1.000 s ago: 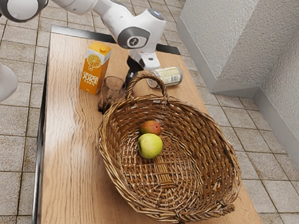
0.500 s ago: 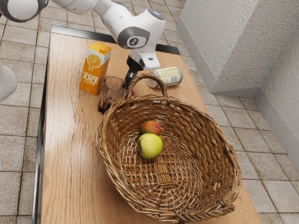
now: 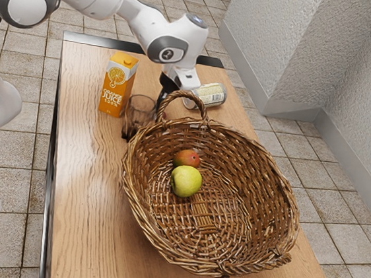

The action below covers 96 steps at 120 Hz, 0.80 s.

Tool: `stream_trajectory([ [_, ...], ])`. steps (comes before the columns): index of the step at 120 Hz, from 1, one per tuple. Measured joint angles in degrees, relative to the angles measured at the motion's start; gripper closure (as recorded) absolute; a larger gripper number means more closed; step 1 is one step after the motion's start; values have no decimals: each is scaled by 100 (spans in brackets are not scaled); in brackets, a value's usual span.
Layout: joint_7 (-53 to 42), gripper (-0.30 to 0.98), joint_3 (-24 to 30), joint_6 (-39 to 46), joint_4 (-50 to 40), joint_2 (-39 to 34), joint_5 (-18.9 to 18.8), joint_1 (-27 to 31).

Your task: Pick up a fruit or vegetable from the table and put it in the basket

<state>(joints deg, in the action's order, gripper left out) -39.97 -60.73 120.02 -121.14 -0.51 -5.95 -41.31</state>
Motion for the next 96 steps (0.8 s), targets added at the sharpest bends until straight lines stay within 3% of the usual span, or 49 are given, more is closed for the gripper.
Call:
stream_trajectory([
  [96,-1,0,0,18,-9,62,-3,-38],
])
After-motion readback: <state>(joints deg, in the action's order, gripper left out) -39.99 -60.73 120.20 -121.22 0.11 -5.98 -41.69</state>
